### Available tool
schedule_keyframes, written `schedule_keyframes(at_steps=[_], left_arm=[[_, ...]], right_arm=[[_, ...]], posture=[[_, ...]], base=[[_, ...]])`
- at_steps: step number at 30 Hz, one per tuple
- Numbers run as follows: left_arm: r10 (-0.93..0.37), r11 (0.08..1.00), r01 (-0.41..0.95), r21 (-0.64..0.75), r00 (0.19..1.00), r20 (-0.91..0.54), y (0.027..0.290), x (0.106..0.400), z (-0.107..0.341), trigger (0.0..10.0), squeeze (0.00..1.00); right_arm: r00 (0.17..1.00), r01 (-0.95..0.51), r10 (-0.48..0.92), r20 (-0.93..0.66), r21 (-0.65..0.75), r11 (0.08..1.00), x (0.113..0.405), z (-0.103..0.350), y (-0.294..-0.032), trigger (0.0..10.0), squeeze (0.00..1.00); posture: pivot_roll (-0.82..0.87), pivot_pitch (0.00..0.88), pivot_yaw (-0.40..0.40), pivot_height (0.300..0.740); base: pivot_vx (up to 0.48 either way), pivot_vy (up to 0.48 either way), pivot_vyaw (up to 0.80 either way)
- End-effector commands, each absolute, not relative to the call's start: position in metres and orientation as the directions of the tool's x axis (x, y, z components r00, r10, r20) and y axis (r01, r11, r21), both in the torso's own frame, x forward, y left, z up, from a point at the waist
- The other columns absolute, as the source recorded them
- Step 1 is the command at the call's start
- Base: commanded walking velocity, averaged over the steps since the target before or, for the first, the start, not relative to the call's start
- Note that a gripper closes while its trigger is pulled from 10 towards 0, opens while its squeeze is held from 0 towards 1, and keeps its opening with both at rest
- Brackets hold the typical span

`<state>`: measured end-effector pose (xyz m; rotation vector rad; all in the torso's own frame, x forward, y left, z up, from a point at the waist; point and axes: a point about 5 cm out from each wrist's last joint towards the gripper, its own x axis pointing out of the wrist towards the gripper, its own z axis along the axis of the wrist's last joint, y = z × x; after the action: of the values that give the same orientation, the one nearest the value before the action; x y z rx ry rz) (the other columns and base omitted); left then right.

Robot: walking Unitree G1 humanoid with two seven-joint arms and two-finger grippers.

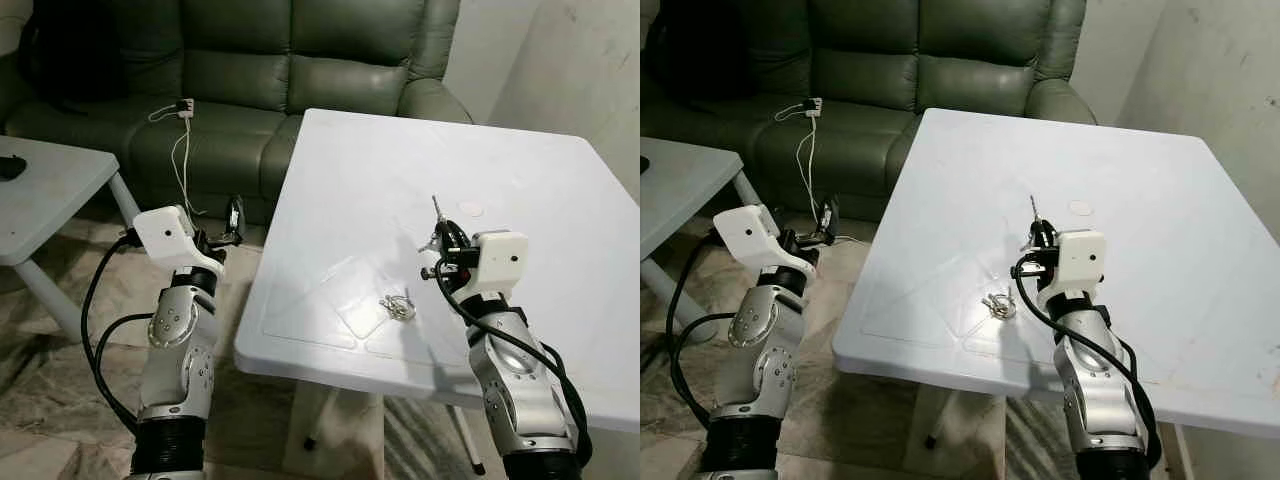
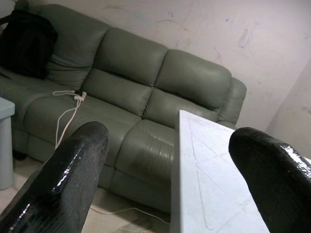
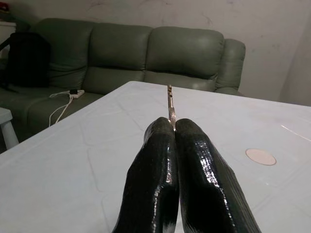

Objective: Hang keys on a hook

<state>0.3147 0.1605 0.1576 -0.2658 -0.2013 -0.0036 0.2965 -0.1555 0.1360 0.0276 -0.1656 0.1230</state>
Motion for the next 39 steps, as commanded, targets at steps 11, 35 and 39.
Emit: schedule_keyframes(at_steps=[11, 35, 39], left_arm=[[0.013, 0.964, 0.04, -0.264, 0.98, 0.196, 0.1585, 0.3152, 0.1573, 10.0, 0.0], [0.017, 0.963, 0.036, -0.267, 0.981, 0.193, 0.1582, 0.3149, 0.157, 10.0, 0.0], [0.028, 0.964, 0.024, -0.265, 0.981, 0.192, 0.1586, 0.3148, 0.1567, 10.0, 0.0]], right_arm=[[0.977, -0.131, 0.127, 0.169, 0.011, 0.991, 0.2953, 0.1378, -0.1544, 10.0, 0.0], [0.976, -0.143, 0.138, 0.166, 0.016, 0.99, 0.2944, 0.137, -0.1518, 10.0, 0.0], [0.976, -0.147, 0.142, 0.167, 0.016, 0.989, 0.2947, 0.1374, -0.1512, 10.0, 0.0]], posture=[[-0.04, 0.0, -0.055, 0.74], [-0.03, 0.0, -0.06, 0.74], [-0.03, 0.0, -0.061, 0.74]], base=[[0.0, 0.315, 0.0], [0.0, 0.39, 0.0], [0.0, 0.304, 0.0]])
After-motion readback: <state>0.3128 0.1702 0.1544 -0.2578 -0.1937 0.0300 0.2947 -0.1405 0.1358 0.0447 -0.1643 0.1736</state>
